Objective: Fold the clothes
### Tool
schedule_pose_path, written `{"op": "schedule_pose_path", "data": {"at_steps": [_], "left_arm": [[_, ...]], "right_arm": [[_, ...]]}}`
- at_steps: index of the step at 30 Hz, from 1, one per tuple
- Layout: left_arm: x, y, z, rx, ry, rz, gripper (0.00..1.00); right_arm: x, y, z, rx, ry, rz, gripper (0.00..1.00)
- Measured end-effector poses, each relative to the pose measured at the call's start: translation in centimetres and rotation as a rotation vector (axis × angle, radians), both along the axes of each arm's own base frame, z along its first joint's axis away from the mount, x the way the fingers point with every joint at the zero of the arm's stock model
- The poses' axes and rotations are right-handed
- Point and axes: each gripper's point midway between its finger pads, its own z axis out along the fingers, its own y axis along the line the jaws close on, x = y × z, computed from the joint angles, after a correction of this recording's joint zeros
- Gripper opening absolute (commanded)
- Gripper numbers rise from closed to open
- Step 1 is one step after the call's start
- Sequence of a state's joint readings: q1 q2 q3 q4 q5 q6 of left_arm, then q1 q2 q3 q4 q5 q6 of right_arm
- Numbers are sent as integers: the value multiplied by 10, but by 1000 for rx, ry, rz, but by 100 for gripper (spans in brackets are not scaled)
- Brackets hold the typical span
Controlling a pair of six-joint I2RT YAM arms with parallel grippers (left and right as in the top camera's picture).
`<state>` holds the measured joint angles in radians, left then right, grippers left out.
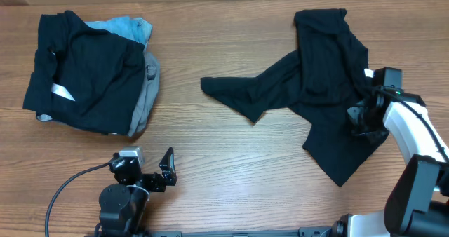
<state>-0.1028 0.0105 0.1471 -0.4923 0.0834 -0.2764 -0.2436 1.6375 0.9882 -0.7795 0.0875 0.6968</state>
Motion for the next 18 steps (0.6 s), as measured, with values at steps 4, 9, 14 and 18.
{"op": "schedule_pose_path", "data": {"at_steps": [4,9,14,18], "left_arm": [[0,0,0,0,0,0,100],[0,0,0,0,0,0,100],[0,0,0,0,0,0,100],[0,0,0,0,0,0,100]], "right_arm": [[2,-5,-8,-12,-24,-14,4],[-24,-23,-37,12,91,-113,4],[-47,-51,-37,48,122,-271,4],[-74,-77,-38,64,153,-400,4]]}}
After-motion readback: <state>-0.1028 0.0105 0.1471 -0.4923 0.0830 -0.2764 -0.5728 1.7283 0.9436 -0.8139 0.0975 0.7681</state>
